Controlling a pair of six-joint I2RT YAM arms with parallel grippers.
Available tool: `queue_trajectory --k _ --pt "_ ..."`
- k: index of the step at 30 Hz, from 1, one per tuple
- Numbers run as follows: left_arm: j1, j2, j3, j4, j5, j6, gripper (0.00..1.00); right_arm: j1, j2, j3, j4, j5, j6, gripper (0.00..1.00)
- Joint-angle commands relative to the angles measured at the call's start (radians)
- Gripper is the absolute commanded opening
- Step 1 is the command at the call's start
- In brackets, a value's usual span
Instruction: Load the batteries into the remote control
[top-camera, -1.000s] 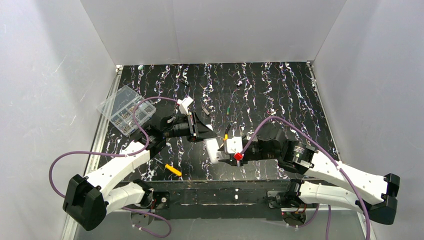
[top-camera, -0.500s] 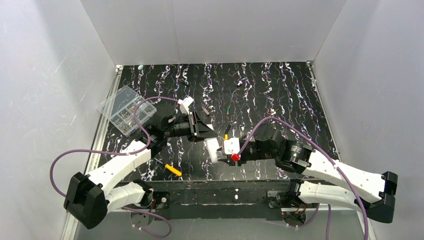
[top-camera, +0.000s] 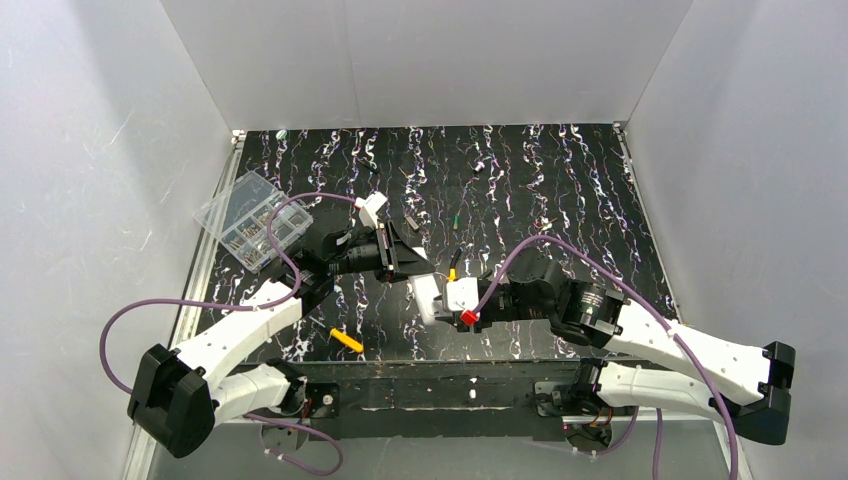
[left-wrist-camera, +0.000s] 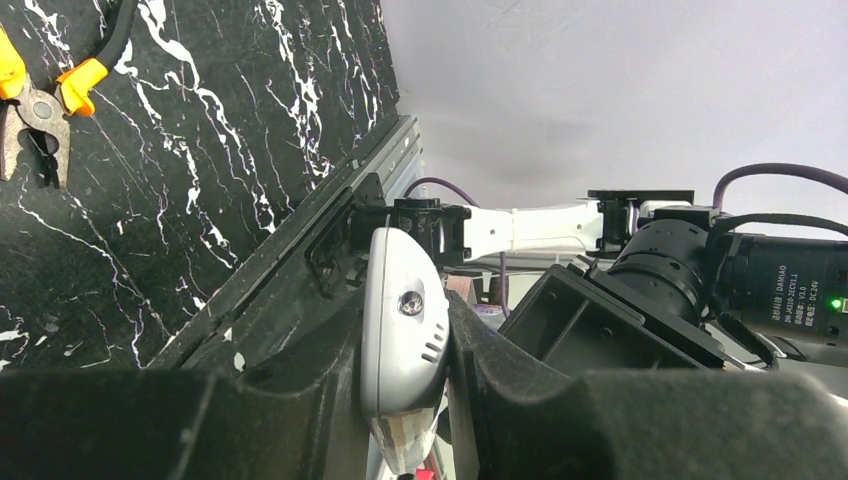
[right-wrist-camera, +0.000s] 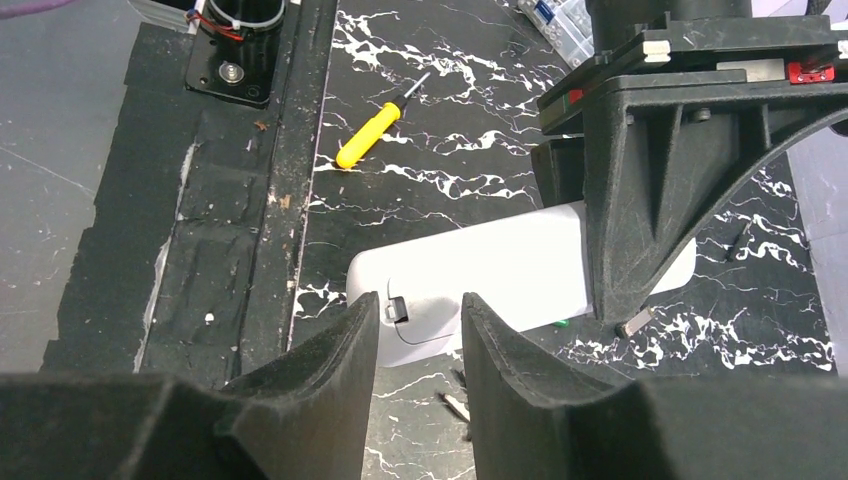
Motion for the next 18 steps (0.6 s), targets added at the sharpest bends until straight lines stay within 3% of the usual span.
queue_trajectory --k 1,18 --pt "-0.006 -0.008 0.015 0.057 0.049 -0.004 0.0 0.004 0.003 0.011 0.045 0.054 -0.028 0.43" --pt "-0.008 0.012 0.006 0.083 0.046 -0.016 0.0 0.01 -0.039 0.0 0.12 0.134 -0.055 0.42"
